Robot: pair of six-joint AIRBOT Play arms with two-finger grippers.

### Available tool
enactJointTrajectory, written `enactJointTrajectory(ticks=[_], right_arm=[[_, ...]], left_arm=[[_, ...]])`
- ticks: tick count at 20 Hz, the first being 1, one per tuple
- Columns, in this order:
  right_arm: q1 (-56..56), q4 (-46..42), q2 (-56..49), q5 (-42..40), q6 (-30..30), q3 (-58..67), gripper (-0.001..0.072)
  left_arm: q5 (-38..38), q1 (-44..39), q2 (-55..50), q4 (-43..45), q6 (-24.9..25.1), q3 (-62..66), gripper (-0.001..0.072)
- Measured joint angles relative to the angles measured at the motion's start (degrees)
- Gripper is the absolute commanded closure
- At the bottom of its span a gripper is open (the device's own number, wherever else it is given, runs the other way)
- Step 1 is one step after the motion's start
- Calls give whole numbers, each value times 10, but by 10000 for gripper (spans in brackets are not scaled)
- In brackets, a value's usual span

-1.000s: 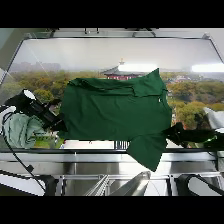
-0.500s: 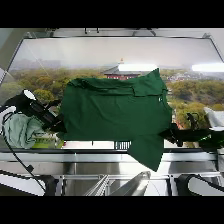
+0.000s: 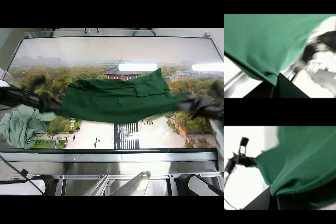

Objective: Fold the shirts.

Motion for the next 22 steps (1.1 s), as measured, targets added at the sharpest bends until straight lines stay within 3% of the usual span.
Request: enactJointTrajectory(ticks=[3, 6, 11, 14, 16, 22], right_arm=[[-35, 125, 87, 33, -4, 105, 688], [-72, 195, 170, 2, -4, 208, 688], [-130, 213, 247, -95, 1, 350, 688], [-140, 180, 240, -116, 20, 388, 688], [-126, 140, 219, -117, 32, 399, 689], [33, -53, 78, -127, 49, 393, 689]], left_arm=[[-9, 29, 88, -182, 23, 44, 679], [-43, 65, 172, -350, 40, 122, 679], [-49, 205, 264, -472, 35, 262, 679], [-41, 296, 272, -462, 11, 296, 679], [-38, 307, 262, -430, 5, 282, 679], [-2, 156, 147, -243, 18, 150, 679]])
